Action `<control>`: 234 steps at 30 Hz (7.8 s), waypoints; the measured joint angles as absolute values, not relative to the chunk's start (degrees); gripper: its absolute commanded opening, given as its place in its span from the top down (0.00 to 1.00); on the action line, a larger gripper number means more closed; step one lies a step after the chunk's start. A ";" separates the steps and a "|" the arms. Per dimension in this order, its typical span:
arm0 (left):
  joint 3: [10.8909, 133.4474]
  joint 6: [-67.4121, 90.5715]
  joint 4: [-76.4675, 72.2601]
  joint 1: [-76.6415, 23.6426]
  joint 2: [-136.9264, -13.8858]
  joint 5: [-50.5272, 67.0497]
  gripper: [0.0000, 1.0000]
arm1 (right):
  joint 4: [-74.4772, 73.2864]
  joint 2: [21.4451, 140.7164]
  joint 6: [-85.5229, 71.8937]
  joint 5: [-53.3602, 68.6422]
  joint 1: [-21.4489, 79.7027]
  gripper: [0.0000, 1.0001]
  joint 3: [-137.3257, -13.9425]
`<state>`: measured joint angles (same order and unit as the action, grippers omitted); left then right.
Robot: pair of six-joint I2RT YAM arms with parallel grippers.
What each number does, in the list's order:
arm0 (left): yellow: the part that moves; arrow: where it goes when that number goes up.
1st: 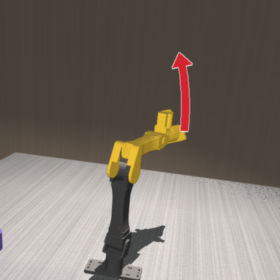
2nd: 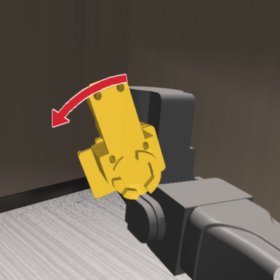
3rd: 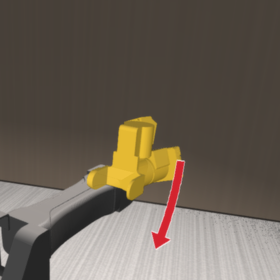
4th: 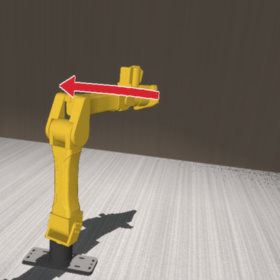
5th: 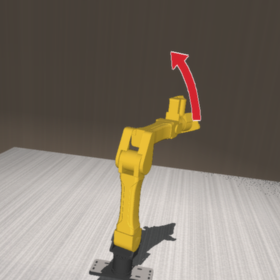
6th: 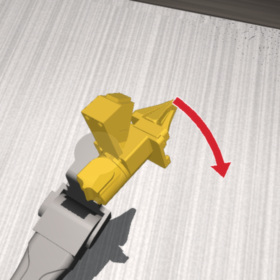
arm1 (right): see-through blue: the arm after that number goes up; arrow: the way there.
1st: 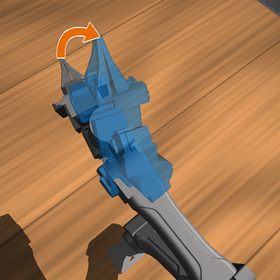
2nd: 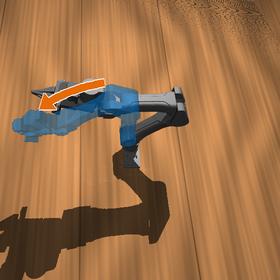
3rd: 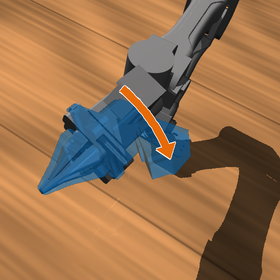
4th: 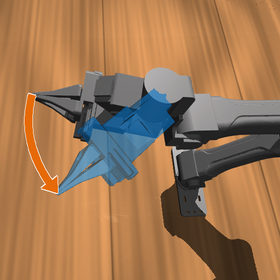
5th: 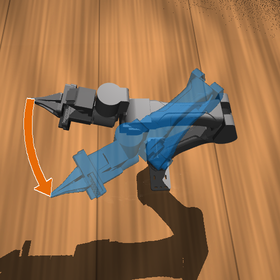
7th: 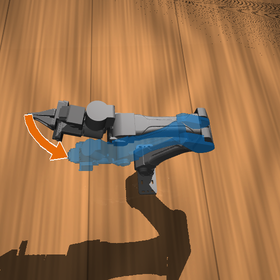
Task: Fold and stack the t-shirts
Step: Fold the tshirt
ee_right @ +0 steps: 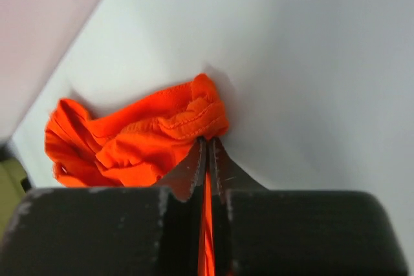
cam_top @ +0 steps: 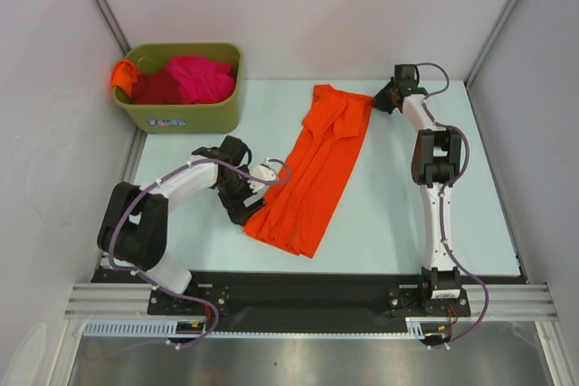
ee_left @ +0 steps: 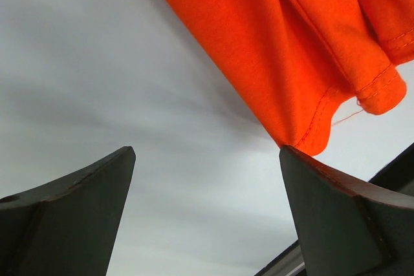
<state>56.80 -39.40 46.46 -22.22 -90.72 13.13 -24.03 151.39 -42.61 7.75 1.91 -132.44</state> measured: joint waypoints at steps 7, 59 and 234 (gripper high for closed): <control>56.05 -37.87 43.79 -25.80 -90.76 12.10 0.00 | -21.63 157.32 -46.02 9.69 2.92 0.53 -141.21; 47.16 -29.63 30.37 -32.08 -86.30 13.02 0.00 | -15.70 87.29 -61.82 8.69 41.36 1.00 -40.23; 79.50 -42.11 40.86 -40.12 -110.37 18.44 1.00 | -29.91 84.38 -32.32 11.51 17.15 1.00 -49.69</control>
<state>79.50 -42.11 40.86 -40.12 -110.37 18.44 -29.91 84.38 -32.32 11.51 17.15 -49.69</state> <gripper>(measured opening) 0.033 0.011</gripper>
